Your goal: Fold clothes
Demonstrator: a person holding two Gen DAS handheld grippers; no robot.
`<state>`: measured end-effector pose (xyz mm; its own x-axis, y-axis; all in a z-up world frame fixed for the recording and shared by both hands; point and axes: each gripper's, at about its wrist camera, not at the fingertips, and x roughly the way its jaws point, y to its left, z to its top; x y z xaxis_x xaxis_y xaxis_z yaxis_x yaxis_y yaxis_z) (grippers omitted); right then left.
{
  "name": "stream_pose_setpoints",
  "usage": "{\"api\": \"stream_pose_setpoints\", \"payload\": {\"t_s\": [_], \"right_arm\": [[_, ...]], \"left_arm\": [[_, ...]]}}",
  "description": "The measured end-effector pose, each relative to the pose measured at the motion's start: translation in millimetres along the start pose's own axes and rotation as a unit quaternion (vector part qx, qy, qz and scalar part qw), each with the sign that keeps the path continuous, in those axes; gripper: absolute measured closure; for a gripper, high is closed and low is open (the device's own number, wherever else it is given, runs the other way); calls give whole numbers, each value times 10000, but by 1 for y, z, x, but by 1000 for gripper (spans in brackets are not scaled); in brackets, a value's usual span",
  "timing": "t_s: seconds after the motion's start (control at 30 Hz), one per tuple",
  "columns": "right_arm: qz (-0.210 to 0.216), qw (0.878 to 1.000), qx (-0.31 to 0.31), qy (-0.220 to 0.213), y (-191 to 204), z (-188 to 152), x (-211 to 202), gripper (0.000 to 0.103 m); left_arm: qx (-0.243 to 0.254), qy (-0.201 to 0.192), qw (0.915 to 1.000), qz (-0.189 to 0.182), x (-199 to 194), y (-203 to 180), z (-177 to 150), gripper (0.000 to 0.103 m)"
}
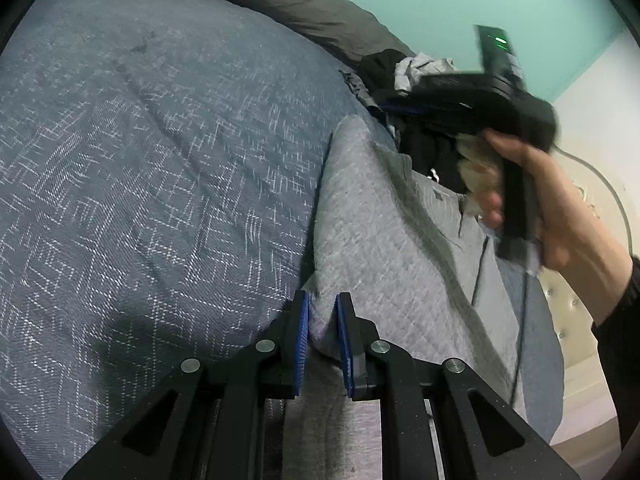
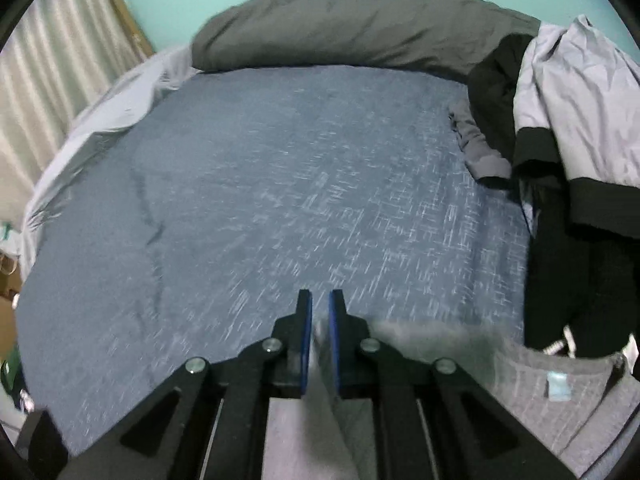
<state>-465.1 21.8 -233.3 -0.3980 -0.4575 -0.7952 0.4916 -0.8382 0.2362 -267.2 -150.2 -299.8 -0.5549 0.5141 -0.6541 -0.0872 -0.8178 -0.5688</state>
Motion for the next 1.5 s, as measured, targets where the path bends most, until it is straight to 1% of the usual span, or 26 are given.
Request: {"api": "stream_pose_setpoints", "payload": {"t_s": [0.07,0.2,0.27,0.33,0.4,0.43,0.47,0.57,0.7,0.73,0.77,0.83,0.87,0.97,1.03,1.13,1.2,1.27,1.4,1.43,1.47,1.5], "right_arm": [[260,9996,-32,71,1,-18,-13,95],[530,9976,-209,383,11,-60,-24,95],[516,9972,-198,506,5,-82,-30,95],[345,9976,-217,553,-2,-103,-40,94],[73,9982,-164,567,-15,-121,-50,83],[57,9983,-52,579,-24,-128,-54,71],[60,9982,82,593,-33,-134,-57,64],[82,9972,378,645,-55,-152,-63,64],[135,9963,328,778,-53,-171,-64,64],[153,9962,315,794,-53,-174,-64,73],[191,9962,307,790,-52,-176,-63,88],[209,9967,344,704,-53,-181,-64,97],[247,9969,406,623,-55,-182,-66,100],[230,9975,603,293,-64,-179,-78,101],[166,9975,664,183,-68,-178,-82,101],[-30,9976,616,320,-68,-179,-75,101],[-23,9970,639,437,-68,-178,-66,101],[34,9969,647,451,-67,-178,-63,100],[67,9956,864,355,-73,-186,-83,97],[72,9954,899,339,-75,-190,-90,93],[77,9951,934,322,-76,-193,-97,83],[80,9949,957,323,-79,-199,-103,77]], "left_arm": [[-5,-42,10000,38,-4,0,2,88],[47,-242,9996,124,-13,-1,7,88],[109,-265,9996,65,-12,-4,10,88],[223,-215,9995,67,-8,-11,10,88],[312,-165,9994,65,-4,-15,10,88],[340,-141,9993,60,-4,-16,10,88],[357,-134,9993,62,-3,-17,10,88],[382,-106,9992,77,1,-21,11,88],[324,-15,9994,117,5,-15,10,88],[323,6,9994,129,7,-15,10,88],[332,18,9993,138,8,-15,10,88],[353,42,9992,155,9,-15,9,88],[362,54,9992,163,9,-15,9,88],[370,92,9991,182,10,-14,8,88],[382,115,9990,184,12,-14,7,88],[421,143,9988,204,14,-16,6,88],[444,154,9986,224,15,-16,5,88],[441,166,9986,228,16,-16,5,88],[419,173,9987,220,16,-15,5,88],[418,174,9987,223,16,-15,5,88],[420,175,9987,226,16,-16,5,88],[423,176,9987,228,16,-16,5,88]]}}
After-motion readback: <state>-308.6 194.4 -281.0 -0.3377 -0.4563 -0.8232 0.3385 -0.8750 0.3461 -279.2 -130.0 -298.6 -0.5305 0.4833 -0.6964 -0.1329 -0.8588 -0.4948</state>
